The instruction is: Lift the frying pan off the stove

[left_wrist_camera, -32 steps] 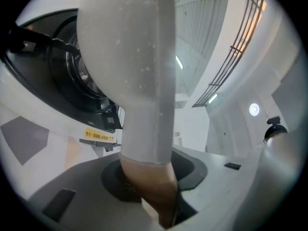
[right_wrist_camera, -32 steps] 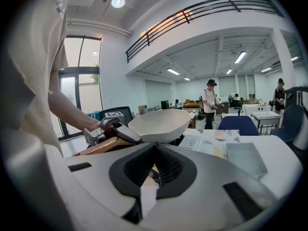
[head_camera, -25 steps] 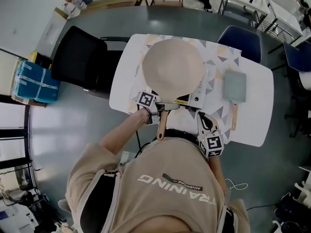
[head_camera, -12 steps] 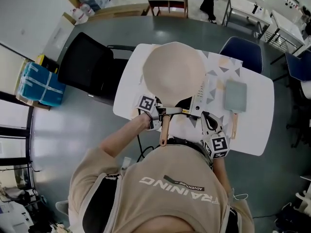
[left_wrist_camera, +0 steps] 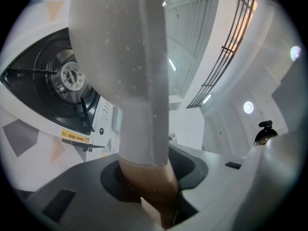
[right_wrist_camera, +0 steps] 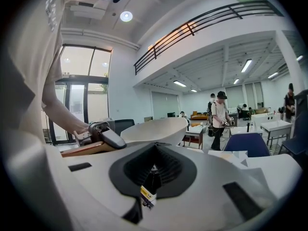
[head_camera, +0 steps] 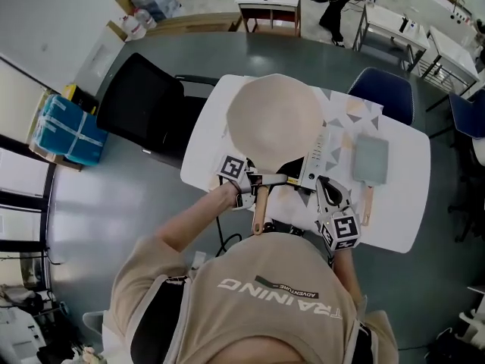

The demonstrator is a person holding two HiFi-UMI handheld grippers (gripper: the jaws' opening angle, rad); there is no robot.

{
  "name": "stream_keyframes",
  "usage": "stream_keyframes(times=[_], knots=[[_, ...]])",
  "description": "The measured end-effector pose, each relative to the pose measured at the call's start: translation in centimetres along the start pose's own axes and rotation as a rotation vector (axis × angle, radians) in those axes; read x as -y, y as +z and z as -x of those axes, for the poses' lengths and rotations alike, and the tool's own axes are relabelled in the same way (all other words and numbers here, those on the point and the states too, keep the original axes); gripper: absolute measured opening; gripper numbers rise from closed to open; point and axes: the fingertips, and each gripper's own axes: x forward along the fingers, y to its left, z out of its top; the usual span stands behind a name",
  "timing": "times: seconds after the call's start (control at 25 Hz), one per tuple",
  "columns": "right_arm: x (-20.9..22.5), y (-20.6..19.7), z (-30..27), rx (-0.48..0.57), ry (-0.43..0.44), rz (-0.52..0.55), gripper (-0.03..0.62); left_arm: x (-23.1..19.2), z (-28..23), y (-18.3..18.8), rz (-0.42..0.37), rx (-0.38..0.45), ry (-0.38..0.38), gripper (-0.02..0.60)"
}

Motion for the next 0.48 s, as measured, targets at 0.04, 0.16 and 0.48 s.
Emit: stream_keyframes(times=[0.04, 0.16, 0.48], knots=[[-0.1, 0.0, 0.0, 0.002, 0.000, -0.002, -0.003, 0.0, 0.0, 0.0, -0.008, -0.004, 0.000, 0.156], [-0.2, 0.0, 0.3, 0.011, -0.005, -0.009, -0.003, 0.4, -0.2, -0.6, -0.010, -0.011, -0.016, 0.156], [0.1, 0.4, 1.0, 0.049, -0.028, -0.036, -0.005, 1.0, -0.6, -1.1, -0.017, -0.024, -0.044, 0.156]])
